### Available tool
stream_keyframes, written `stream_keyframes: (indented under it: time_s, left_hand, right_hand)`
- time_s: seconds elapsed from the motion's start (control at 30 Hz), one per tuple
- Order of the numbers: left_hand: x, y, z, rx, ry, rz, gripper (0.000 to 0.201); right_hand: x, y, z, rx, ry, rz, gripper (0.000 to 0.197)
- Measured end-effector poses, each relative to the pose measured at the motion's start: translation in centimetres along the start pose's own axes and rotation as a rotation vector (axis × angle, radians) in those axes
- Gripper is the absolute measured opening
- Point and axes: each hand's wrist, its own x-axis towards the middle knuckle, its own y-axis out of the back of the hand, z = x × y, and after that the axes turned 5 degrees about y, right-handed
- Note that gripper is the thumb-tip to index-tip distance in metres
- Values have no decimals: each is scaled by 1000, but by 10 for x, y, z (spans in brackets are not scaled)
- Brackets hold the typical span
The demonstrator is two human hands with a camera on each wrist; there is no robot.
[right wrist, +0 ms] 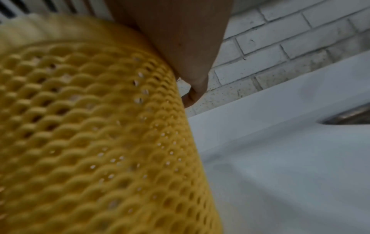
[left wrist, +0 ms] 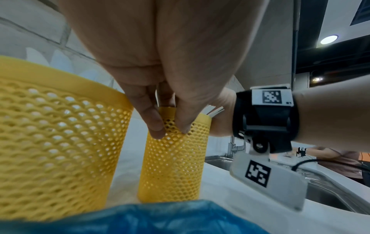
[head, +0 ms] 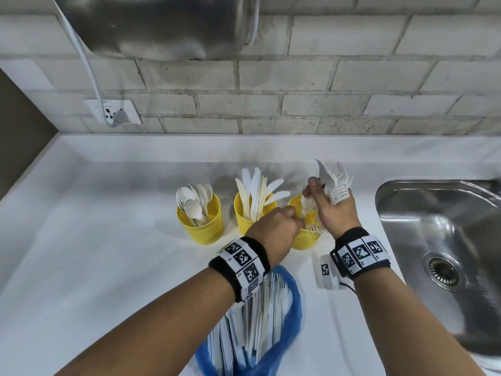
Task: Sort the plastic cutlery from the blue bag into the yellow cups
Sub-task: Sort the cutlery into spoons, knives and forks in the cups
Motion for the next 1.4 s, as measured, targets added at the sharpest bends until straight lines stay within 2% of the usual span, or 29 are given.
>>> stream_keyframes:
  time_s: [0.07, 0.17, 0.23, 0.4, 0.67, 0.83, 0.9, 0.97, 1.07, 1.13, 1.2, 1.3, 1.4]
  left_hand:
    - [0, 0, -2, 6, -1, 24, 19]
    - [-1, -1, -2, 3, -9, 31, 17]
    - [0, -3, -2, 22, -22, 27, 18]
    - [5, -12, -6, 120, -16, -44, 22]
    - [-1, -3, 0, 42, 24, 19, 19]
    - [-3, 0, 1, 45, 58, 19, 19]
    - [-3, 0, 1, 63, 65, 14, 19]
    - [-3, -1, 0, 88, 67, -2, 18]
    - [-3, -2, 0, 79, 81, 9, 18]
    - [-4, -1, 2, 41, 107, 45, 17]
    - [-6, 0, 4, 14, 140, 70, 16]
    - [-10, 3, 5, -12, 175, 110, 17]
    - [-16, 10, 6, -28, 188, 129, 22]
  right_hand:
    - [-4, -1, 3, 18, 4, 15, 27]
    - [-7, -3, 12, 35, 28, 19, 54]
    - [-7, -1, 14, 32, 30, 51, 62]
    - [-14, 4, 10, 92, -35, -39, 30]
    - [-22, 4, 9, 236, -64, -87, 42]
    - [-23, 7, 6, 296, 19, -53, 86]
    - [-23, 10, 2, 275, 66, -37, 81]
    - [-21, 10, -1, 254, 80, -22, 62]
    - [-16, 7, -2, 82, 102, -2, 36]
    - [-13, 5, 0, -136, 189, 3, 22]
    - [-12, 5, 2, -265, 292, 6, 17]
    - [-11, 9, -4, -318, 312, -53, 32]
    - [-11, 9, -7, -478, 292, -275, 45]
